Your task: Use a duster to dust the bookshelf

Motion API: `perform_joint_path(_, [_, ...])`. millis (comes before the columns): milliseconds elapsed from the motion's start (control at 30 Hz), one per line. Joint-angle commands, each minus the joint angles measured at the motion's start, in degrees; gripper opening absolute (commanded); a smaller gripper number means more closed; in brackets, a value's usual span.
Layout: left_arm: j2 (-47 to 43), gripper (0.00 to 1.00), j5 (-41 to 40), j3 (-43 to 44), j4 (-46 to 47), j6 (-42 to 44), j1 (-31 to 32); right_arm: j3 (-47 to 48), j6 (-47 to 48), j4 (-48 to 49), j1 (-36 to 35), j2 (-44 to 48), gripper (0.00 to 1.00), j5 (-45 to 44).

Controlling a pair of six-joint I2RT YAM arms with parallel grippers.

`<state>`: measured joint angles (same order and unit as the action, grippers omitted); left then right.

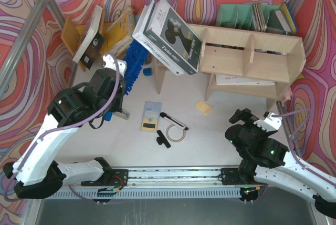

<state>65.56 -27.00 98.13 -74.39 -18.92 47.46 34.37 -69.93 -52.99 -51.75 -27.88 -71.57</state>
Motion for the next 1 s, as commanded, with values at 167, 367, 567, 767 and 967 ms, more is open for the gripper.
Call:
perform_joint_path(167, [-1.3, 0.00, 2.9, -6.7, 6.0, -2.3, -0.3, -0.4, -1.0, 0.6, -0.2, -0.5, 0.99, -2.3])
perform_joint_path(367, [-1.9, 0.00, 4.6, -14.4, 9.6, -4.1, -0.3, -0.4, -1.0, 0.6, -0.3, -0.5, 0.99, -2.3])
perform_joint_path(567, [-2.9, 0.00, 5.0, -21.3, 13.4, -5.1, -0.3, -0.4, -1.0, 0.6, -0.2, -0.5, 0.99, -2.3])
perform_joint_path(767, [-3.8, 0.00, 2.6, -19.7, 13.4, -3.7, -0.3, -0.5, -1.0, 0.7, -0.2, -0.2, 0.99, -2.3])
perform_joint_path(967, [-5.8, 0.00, -1.5, -13.4, 12.1, -0.4, -0.3, -0.5, -1.0, 0.6, -0.3, 0.0, 0.99, -2.1])
